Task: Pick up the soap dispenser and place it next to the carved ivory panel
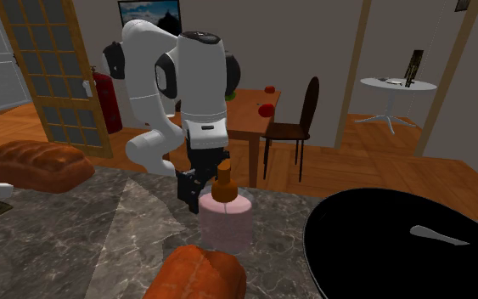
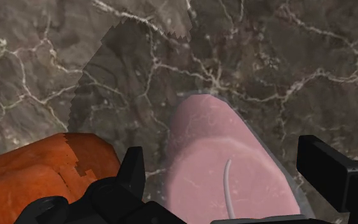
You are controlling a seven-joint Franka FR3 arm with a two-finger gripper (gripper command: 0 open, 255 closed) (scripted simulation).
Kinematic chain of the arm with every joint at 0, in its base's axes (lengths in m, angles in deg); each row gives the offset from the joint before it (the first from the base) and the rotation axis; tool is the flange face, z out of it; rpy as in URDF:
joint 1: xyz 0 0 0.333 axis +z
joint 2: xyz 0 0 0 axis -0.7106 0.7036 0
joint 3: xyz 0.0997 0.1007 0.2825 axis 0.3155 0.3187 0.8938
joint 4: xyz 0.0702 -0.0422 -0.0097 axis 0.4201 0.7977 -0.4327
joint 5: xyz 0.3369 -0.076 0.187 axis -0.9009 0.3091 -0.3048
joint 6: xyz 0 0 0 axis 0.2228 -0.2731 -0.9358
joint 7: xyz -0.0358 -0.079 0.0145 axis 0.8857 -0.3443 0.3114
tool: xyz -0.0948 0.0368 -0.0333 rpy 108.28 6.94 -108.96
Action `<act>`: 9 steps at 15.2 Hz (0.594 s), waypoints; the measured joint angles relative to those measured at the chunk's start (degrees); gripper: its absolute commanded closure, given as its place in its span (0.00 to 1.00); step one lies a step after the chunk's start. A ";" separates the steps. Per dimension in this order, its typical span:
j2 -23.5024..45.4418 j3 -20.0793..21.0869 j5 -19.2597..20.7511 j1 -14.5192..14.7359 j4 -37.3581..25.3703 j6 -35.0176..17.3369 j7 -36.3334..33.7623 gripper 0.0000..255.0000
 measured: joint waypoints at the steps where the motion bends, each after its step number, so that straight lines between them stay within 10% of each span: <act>1: 0.00 0.00 0.00 0.00 0.00 0.00 0.00 1.00; 9: -0.11 0.01 0.01 0.00 0.02 0.01 -0.02 1.00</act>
